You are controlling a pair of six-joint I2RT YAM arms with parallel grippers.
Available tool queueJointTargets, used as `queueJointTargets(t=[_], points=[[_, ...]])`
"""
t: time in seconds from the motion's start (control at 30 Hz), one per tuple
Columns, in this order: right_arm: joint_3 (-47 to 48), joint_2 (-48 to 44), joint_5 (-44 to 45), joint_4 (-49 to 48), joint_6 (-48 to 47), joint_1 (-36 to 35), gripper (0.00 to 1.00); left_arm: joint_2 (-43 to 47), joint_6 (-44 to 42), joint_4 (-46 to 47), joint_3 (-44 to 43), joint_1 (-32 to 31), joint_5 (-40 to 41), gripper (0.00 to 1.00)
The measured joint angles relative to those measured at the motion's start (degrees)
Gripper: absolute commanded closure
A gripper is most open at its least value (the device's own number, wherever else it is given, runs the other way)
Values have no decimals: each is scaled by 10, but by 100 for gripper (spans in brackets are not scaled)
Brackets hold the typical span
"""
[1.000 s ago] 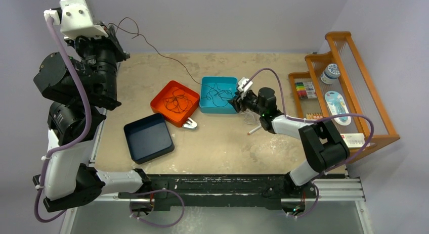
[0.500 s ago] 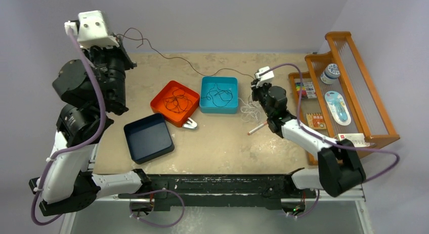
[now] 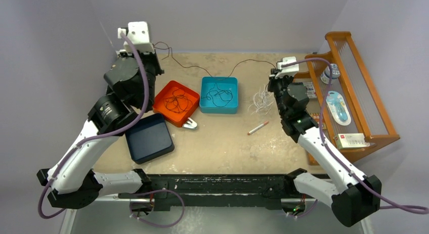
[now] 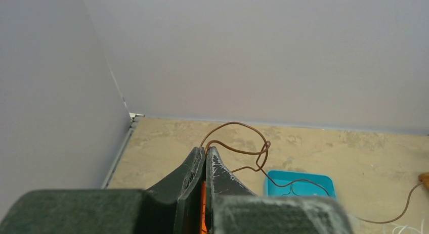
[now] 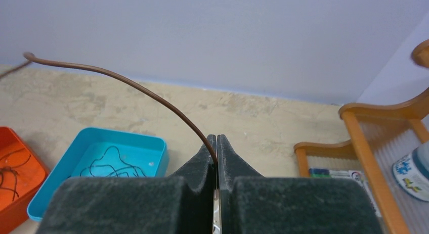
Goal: Untangle the cables
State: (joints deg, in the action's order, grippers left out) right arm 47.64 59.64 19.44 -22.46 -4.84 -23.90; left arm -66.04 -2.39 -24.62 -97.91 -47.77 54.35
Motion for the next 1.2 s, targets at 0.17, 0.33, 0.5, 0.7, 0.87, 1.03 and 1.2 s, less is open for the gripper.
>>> queueJointTargets(t=[0.17, 0.33, 0.5, 0.7, 0.87, 1.03, 1.2], points=[[45, -17, 11, 43, -8, 0, 100, -9, 23, 8, 33, 0, -21, 100], [87, -16, 10, 80, -14, 0, 100, -22, 50, 19, 60, 0, -59, 100], [94, -15, -1, 118, -16, 0, 100, -49, 80, 40, 78, 1, -144, 100], [92, -19, 3, 153, -16, 0, 100, -77, 117, 48, 113, 1, -281, 100], [93, -23, 4, 162, -16, 0, 100, -80, 140, 47, 149, 1, -341, 100], [101, -23, -23, 162, -16, 0, 100, -78, 165, 49, 176, 1, -348, 100], [105, -22, -113, 157, -13, 1, 100, -77, 184, 44, 182, 13, -337, 100]])
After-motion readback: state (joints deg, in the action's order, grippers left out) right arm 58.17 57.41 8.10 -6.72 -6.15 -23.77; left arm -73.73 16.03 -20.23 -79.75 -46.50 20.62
